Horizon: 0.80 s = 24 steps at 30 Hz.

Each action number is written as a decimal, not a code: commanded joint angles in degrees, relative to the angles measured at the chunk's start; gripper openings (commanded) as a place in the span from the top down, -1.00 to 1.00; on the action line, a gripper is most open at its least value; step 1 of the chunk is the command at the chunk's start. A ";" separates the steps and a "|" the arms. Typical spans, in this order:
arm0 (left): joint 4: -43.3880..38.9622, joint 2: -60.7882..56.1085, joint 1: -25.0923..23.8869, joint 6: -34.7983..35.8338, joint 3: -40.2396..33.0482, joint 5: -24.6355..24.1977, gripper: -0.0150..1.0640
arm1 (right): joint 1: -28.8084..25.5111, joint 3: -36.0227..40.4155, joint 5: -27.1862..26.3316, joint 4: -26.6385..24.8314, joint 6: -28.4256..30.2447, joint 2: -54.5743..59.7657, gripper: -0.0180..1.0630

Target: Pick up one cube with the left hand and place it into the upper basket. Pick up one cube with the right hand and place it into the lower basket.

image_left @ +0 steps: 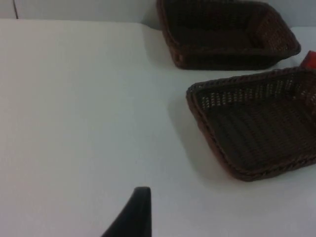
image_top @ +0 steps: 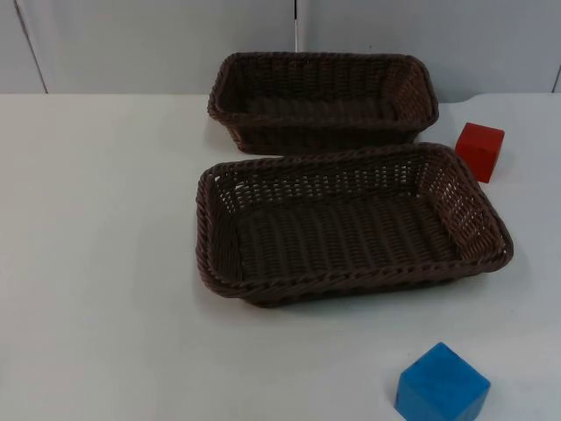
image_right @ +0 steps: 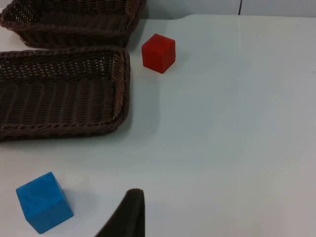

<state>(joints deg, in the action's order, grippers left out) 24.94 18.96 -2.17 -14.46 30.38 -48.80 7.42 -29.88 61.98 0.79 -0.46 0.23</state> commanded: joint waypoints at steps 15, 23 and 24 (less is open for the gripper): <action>12.86 9.92 -0.18 -14.50 0.27 3.72 -0.97 | -0.38 0.30 -0.13 -0.04 0.04 -0.23 -0.98; 21.16 14.27 -0.18 -22.37 0.27 5.04 -0.97 | -0.38 0.30 -0.13 -0.04 0.04 -0.23 -0.98; 22.08 14.97 -0.18 -23.18 0.27 5.16 -0.97 | -0.38 0.30 -0.13 -0.04 0.04 -0.23 -0.98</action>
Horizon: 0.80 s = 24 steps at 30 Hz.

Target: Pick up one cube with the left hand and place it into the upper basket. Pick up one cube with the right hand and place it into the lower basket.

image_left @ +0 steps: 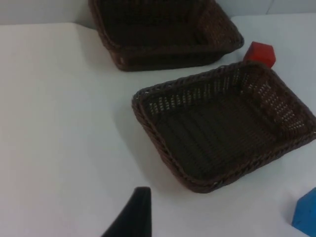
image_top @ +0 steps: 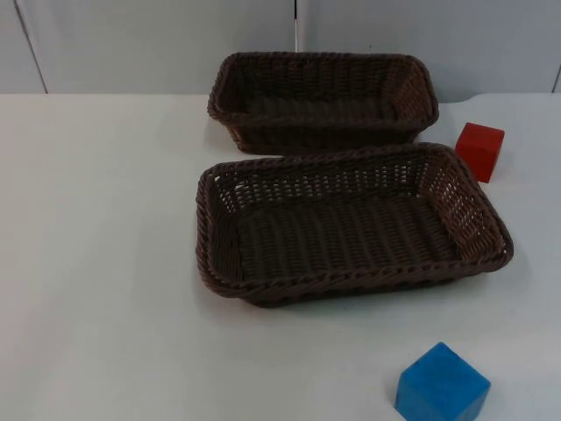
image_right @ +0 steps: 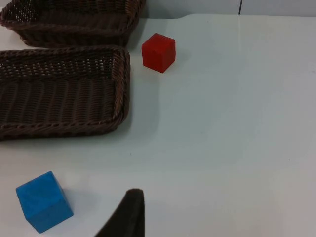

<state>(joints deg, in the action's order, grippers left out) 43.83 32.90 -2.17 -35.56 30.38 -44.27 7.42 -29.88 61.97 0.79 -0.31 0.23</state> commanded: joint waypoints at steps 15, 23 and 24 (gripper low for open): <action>3.59 10.88 -0.18 -5.30 9.26 -1.72 -0.97 | -0.38 0.30 -0.13 -0.04 -0.11 -0.23 -0.98; 3.55 14.65 0.50 -6.37 10.57 -2.79 -0.97 | -0.38 0.30 -0.13 -0.04 -0.11 -0.23 -0.98; 3.41 15.17 1.38 -6.72 10.57 -2.81 -0.97 | -0.38 0.30 -0.13 -0.04 -0.11 -0.23 -0.98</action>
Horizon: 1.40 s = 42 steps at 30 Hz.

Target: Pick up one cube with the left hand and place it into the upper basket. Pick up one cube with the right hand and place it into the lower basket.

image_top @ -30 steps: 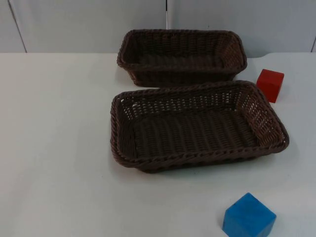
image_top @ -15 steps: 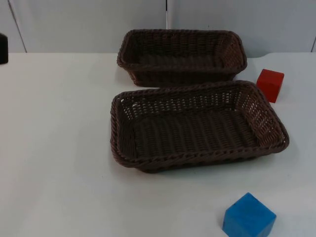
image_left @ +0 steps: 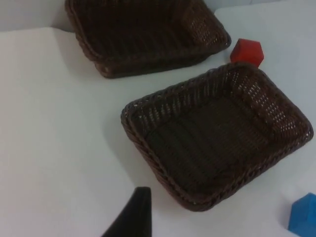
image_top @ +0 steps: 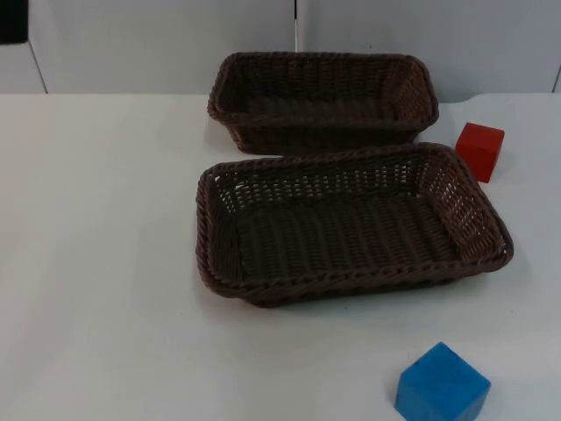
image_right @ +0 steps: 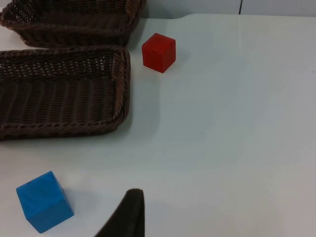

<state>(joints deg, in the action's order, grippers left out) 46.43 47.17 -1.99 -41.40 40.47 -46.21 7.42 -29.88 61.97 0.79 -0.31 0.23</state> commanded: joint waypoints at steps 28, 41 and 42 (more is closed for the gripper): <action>-21.21 17.75 39.89 20.32 0.48 18.18 -0.92 | -0.38 0.30 -0.13 -0.04 -0.11 -0.23 -0.98; -22.05 27.24 49.20 22.41 0.51 24.88 -0.84 | -0.38 0.30 -0.13 -0.04 -0.11 -0.23 -0.98; -22.05 27.99 49.99 22.41 0.51 25.71 -0.84 | -0.38 0.30 -0.13 -0.04 -0.11 -0.23 -0.98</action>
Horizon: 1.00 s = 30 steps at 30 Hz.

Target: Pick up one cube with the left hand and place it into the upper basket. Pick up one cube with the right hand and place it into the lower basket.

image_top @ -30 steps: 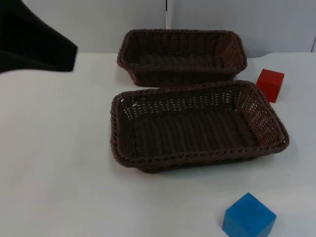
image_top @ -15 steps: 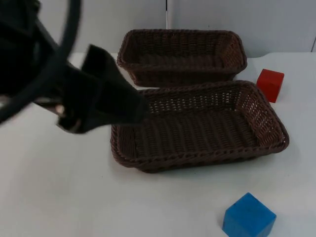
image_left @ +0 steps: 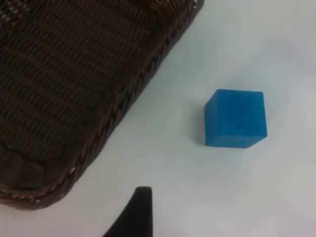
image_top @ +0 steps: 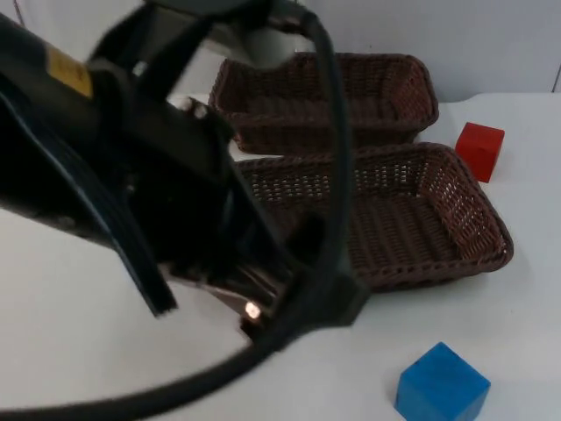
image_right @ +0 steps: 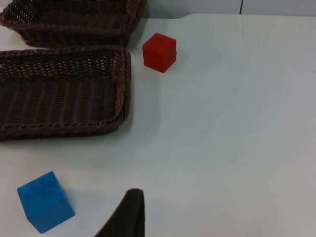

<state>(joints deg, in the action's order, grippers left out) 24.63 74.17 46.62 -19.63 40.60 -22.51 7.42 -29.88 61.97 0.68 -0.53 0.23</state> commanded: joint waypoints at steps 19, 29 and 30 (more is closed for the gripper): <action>-6.38 15.71 10.19 5.50 10.38 1.79 -0.84 | -0.38 0.30 -0.13 0.07 0.10 -0.23 -0.98; -30.57 25.04 15.69 29.79 15.83 0.07 -0.84 | -0.38 0.30 -0.13 0.07 0.10 -0.23 -0.98; -33.76 26.28 15.69 33.37 16.61 -1.20 -0.84 | -0.38 0.30 -0.13 0.07 0.10 -0.23 -0.98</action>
<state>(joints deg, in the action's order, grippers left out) -4.35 99.25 61.93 8.48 56.20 -22.63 7.42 -29.88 61.97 0.68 -0.53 0.23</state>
